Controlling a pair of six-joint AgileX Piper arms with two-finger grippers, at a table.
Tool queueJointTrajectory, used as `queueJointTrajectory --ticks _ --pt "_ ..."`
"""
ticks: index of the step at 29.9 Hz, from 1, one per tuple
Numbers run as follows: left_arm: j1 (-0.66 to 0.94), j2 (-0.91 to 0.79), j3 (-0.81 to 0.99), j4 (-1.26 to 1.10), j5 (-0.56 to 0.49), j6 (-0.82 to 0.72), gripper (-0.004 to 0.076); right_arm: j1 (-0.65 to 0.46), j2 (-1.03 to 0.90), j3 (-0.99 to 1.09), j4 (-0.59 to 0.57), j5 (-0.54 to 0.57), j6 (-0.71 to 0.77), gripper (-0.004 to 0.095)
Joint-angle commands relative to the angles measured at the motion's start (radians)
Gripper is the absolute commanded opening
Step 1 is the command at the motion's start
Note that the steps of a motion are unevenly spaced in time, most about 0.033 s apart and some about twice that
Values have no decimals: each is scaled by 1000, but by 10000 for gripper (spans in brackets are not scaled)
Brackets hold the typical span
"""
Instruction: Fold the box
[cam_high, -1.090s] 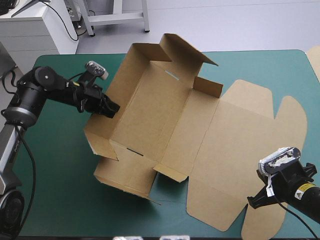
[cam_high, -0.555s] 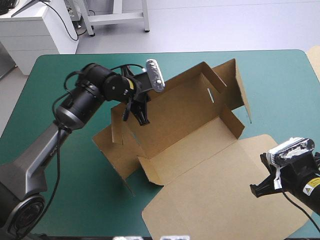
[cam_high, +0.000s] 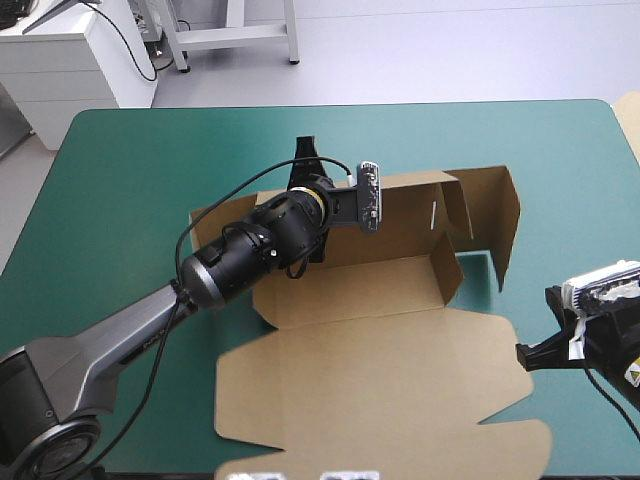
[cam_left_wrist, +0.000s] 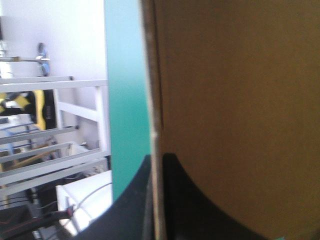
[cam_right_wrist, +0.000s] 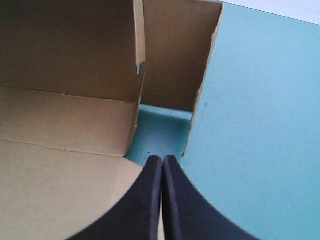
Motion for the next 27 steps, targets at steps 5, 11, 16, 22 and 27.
queueJointTrajectory --ticks 5,11,16,22,27 --pt "-16 -50 20 173 -130 -138 -8 -7 4 -36 -8 -93 16 -16" --pt "-16 -63 80 185 -150 -146 -8 -7 4 -36 -8 -97 67 -15" --pt "-16 -111 209 293 -217 -261 -8 -7 30 -36 -30 -97 103 -15" --pt "-16 -181 379 480 -308 -456 -8 -7 88 -58 -22 -94 103 -15" --pt "-16 -181 449 555 -302 -518 -8 -7 163 -146 -18 -94 103 -15"
